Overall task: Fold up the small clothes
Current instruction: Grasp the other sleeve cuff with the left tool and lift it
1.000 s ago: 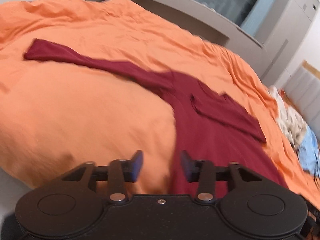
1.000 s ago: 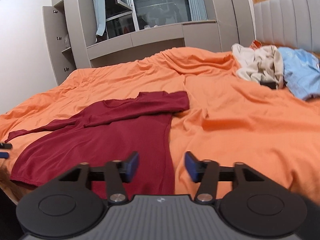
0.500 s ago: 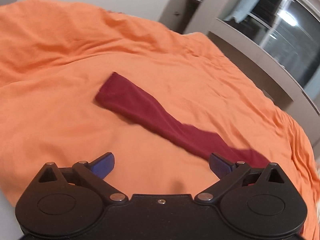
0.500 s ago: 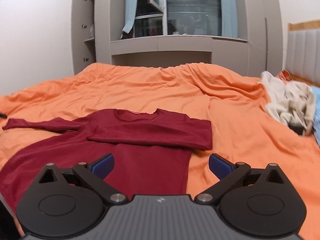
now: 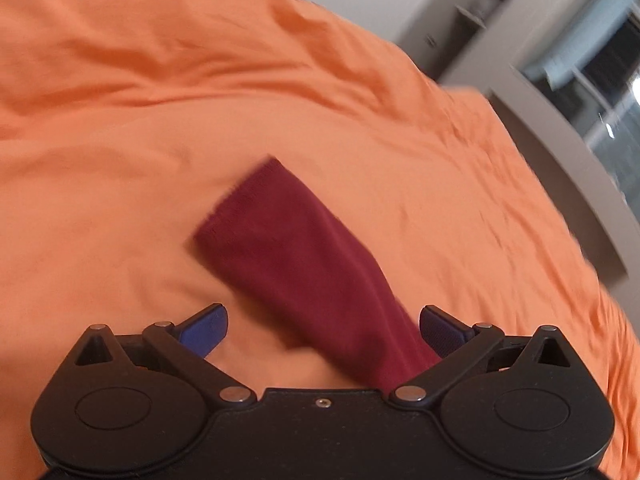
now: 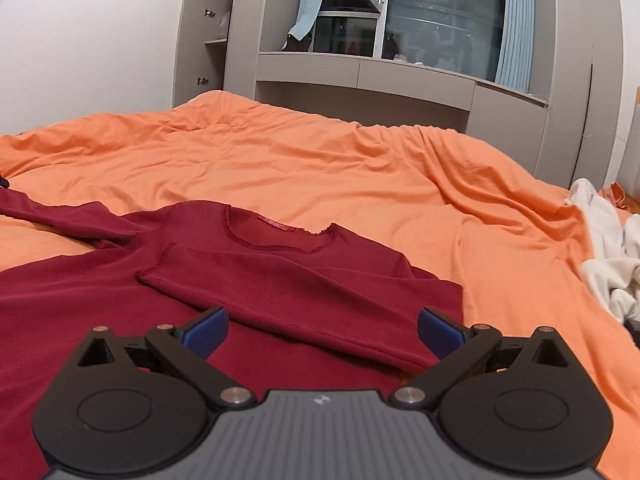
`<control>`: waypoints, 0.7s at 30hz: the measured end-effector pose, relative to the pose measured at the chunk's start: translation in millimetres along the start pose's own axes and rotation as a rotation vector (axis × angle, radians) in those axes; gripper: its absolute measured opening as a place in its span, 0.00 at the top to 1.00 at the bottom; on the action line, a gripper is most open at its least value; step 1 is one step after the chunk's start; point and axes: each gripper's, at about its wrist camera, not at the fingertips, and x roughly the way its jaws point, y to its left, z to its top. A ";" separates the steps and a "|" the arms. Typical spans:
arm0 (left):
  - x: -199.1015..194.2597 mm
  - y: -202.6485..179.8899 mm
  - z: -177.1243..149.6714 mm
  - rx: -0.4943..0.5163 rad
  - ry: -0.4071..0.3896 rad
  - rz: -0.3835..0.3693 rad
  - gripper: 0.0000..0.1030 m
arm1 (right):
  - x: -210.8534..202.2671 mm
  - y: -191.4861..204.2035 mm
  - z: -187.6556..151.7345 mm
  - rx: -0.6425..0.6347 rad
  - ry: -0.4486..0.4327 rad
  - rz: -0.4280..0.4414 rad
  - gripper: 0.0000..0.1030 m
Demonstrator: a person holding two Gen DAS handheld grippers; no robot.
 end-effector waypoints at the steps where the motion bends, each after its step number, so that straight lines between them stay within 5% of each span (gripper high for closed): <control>1: 0.1 0.1 1.3 -0.014 -0.027 0.008 0.04 | 6.4 -1.5 -2.0 0.005 0.008 -0.004 0.00; 5: 3.6 -10.4 6.4 0.024 -0.080 0.040 0.29 | 16.7 -10.2 -14.6 0.011 0.027 -0.005 0.00; 9: 1.4 -18.9 9.1 0.040 -0.155 0.085 0.83 | 21.9 -29.6 -22.1 0.119 0.046 -0.006 0.00; 12: -6.5 -22.6 12.6 0.032 -0.220 0.079 0.94 | 20.4 -41.4 -23.4 0.170 0.037 -0.018 0.00; 21: -58.9 -93.2 18.0 0.222 -0.399 -0.033 0.96 | 13.7 -48.2 -25.9 0.190 0.014 -0.019 0.00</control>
